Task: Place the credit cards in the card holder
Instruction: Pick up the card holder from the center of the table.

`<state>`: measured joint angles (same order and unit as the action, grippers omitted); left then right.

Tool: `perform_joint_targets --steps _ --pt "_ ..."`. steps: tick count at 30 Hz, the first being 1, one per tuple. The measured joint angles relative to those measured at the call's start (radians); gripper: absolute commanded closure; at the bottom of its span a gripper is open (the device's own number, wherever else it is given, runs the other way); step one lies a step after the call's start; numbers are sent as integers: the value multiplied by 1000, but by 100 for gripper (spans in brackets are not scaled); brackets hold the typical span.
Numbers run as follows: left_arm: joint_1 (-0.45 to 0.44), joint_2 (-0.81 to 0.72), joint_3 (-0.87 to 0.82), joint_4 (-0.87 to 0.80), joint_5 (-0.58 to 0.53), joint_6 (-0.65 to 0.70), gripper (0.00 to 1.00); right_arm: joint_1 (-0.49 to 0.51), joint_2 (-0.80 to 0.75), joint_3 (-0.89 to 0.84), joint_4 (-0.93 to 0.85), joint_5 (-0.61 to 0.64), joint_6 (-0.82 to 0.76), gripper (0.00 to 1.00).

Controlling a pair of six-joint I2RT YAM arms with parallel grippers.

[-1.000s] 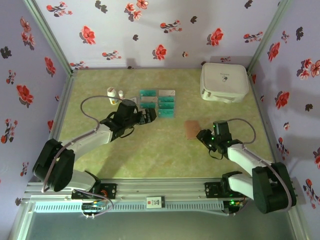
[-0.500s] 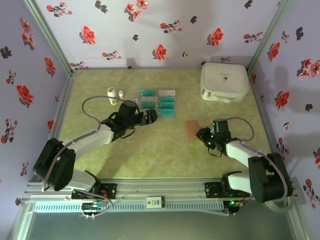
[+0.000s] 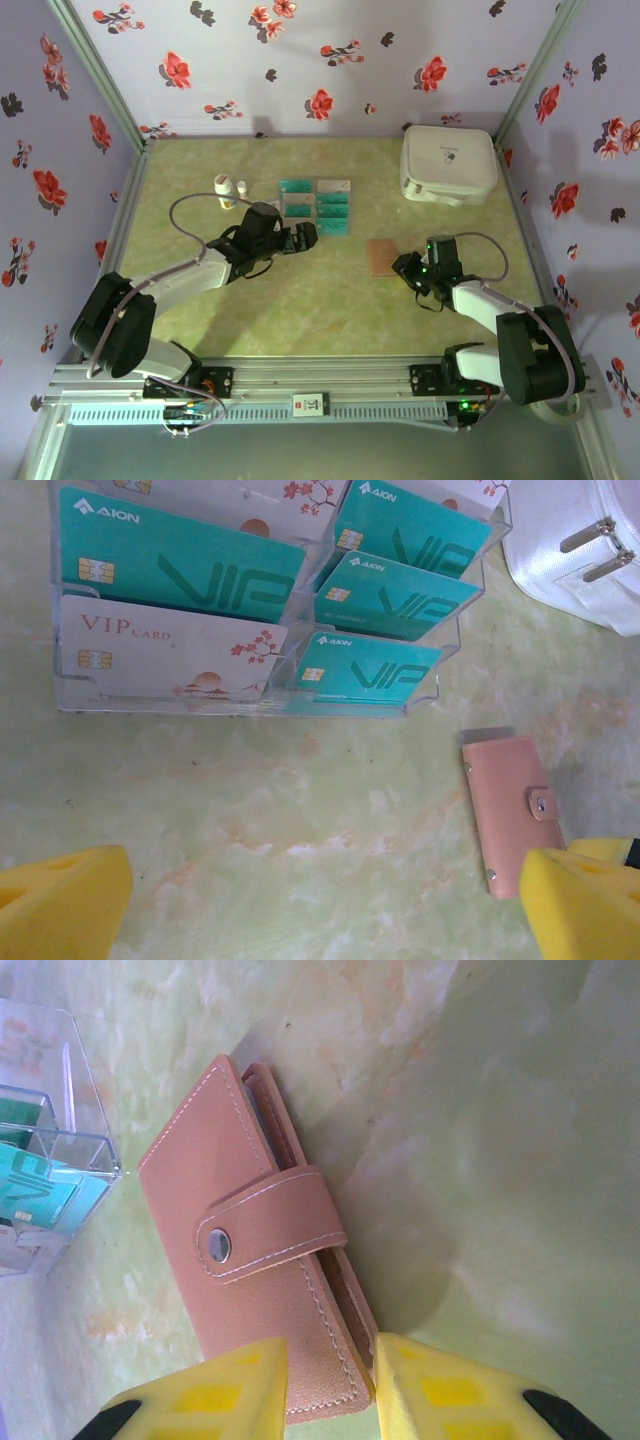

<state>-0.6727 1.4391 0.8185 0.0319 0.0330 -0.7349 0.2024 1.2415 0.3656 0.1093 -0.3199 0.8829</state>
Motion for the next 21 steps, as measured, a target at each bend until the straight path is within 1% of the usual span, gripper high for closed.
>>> perform_joint_targets --steps 6,7,9,13,14,21 --pt "-3 5 0 0 0 0 0 -2 35 0 44 -20 20 75" --pt "-4 6 2 0 0 0 0 -4 44 0 55 -24 27 76" --pt "-6 10 5 0 0 0 0 -8 62 -1 79 -31 39 81" --pt "-9 12 6 0 0 0 0 -13 79 -8 122 -50 64 99" --pt "-9 12 6 1 0 0 0 -15 80 -10 131 -53 70 100" --pt "-9 13 6 1 -13 0 0 -26 58 -18 155 -81 84 100"
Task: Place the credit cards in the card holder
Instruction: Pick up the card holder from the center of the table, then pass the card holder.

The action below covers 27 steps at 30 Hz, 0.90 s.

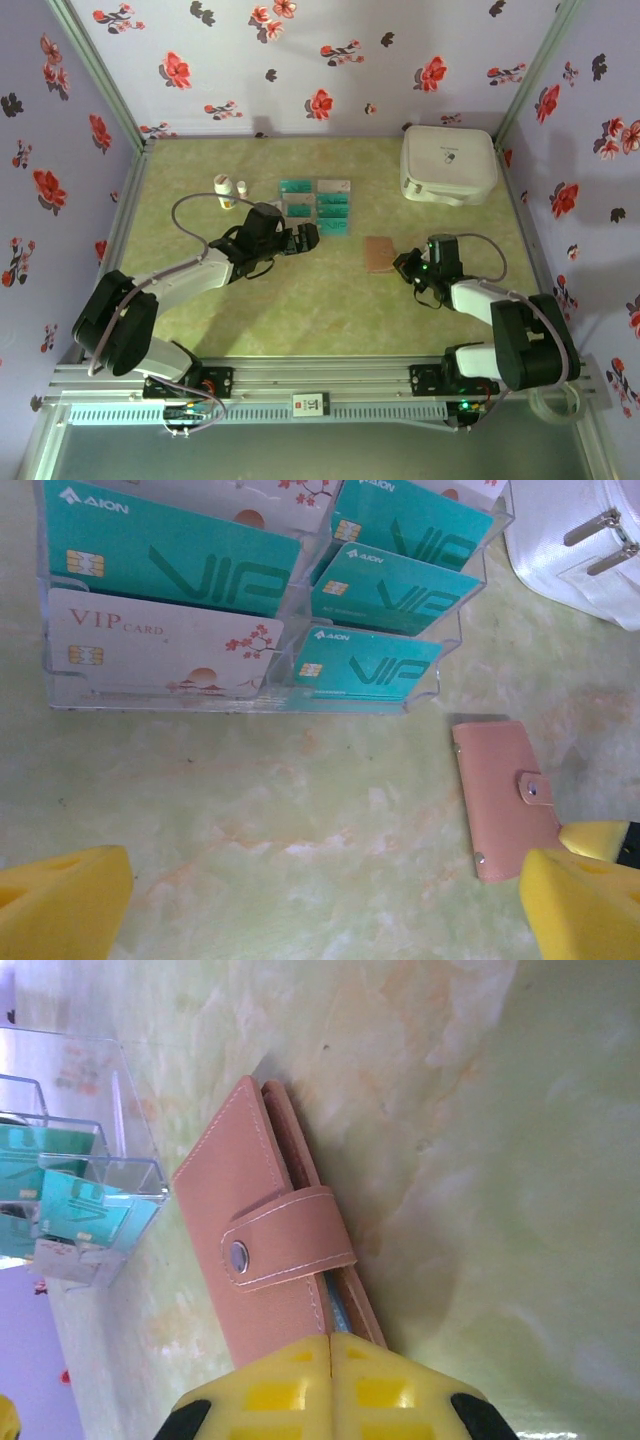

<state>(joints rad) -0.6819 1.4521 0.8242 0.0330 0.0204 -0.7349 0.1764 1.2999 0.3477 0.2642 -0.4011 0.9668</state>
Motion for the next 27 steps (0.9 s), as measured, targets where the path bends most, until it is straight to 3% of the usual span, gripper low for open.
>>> perform_joint_targets --steps 8,15,27 --pt "56 -54 0 -5 3 -2 0 23 -113 23 -12 -50 57 100" --pt "164 -131 -36 59 79 -95 0 192 -144 171 -28 -32 97 100" --pt "198 -138 -154 305 217 -340 0 428 64 375 145 16 213 100"
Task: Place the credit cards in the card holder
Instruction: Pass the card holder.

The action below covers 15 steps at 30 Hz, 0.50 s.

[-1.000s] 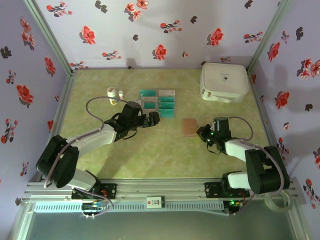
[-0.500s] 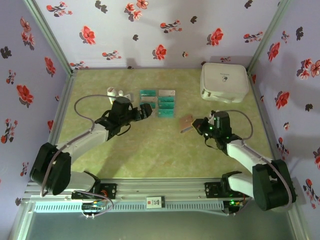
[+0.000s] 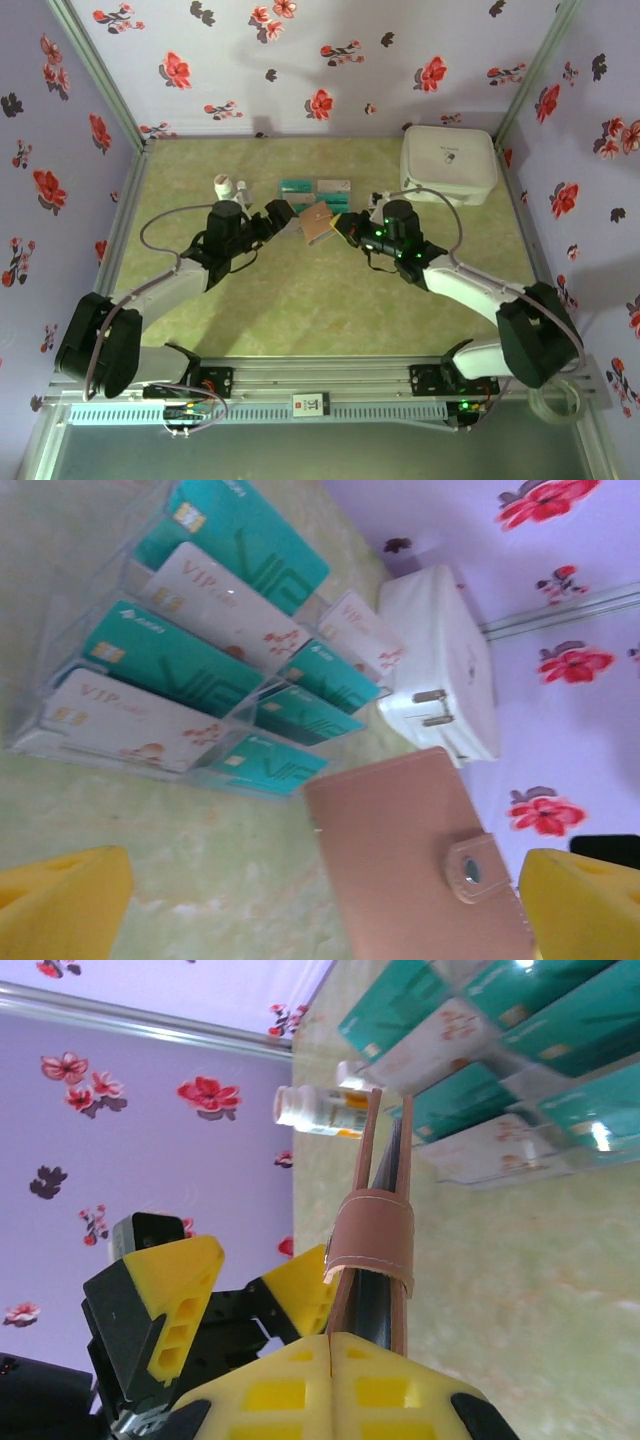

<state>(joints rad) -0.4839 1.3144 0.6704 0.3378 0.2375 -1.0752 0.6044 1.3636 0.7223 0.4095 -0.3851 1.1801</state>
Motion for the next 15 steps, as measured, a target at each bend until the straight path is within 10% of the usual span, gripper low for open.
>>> perform_joint_targets --steps 15 --pt "64 66 -75 275 38 -201 28 79 156 71 204 3 101 100"
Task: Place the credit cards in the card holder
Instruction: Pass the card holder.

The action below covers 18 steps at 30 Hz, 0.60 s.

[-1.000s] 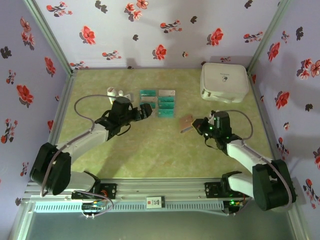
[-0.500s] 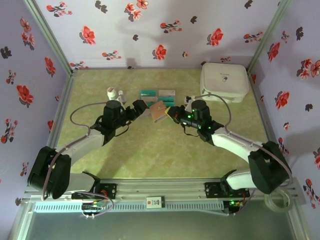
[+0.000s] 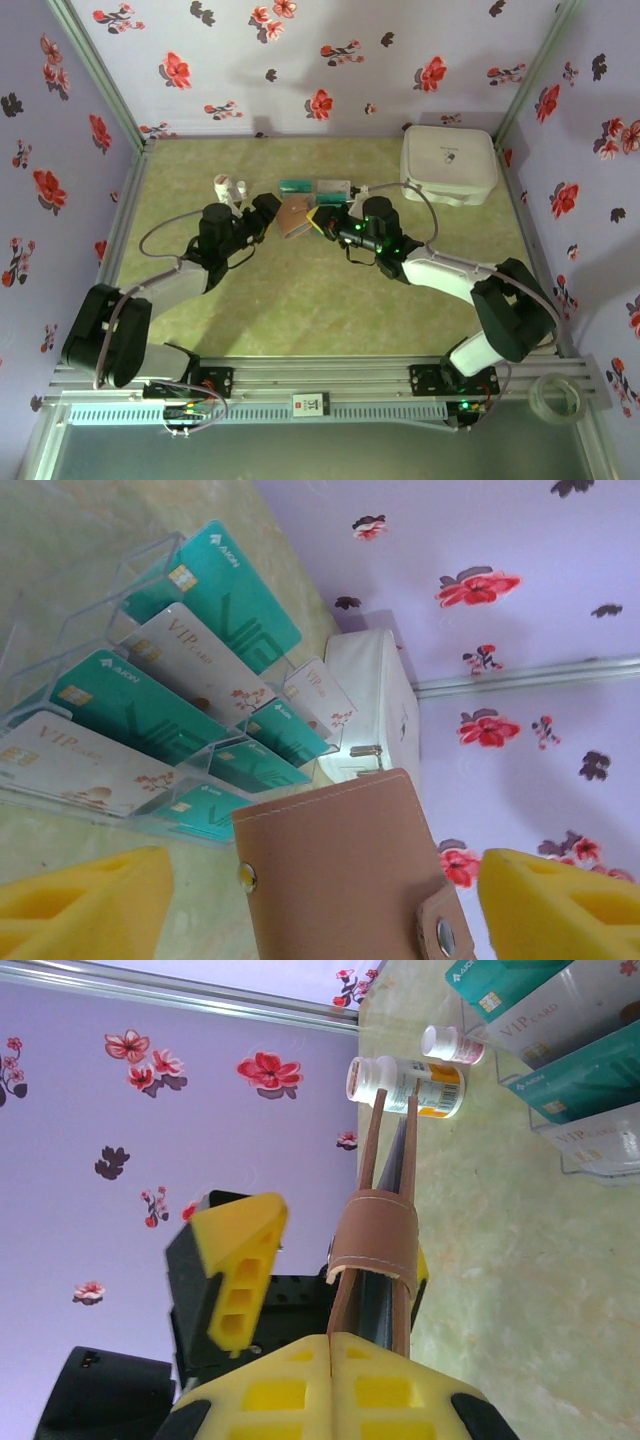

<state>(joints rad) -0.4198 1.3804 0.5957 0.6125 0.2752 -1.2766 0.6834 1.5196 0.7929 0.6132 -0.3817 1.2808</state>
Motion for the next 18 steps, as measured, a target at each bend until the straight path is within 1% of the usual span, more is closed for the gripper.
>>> perform_joint_targets --steps 2,6,10,13,18 --pt "4 24 -2 39 11 -22 32 3 16 0 25 0 12 100" --pt "7 64 -6 119 26 -68 45 7 47 1 71 -5 38 100" --pt "11 92 -8 179 35 -101 53 10 57 1 95 -6 49 100" --pt "14 97 -9 203 41 -110 57 10 61 1 109 -7 56 100" --pt "21 97 -9 214 43 -113 61 10 61 1 123 -7 56 100"
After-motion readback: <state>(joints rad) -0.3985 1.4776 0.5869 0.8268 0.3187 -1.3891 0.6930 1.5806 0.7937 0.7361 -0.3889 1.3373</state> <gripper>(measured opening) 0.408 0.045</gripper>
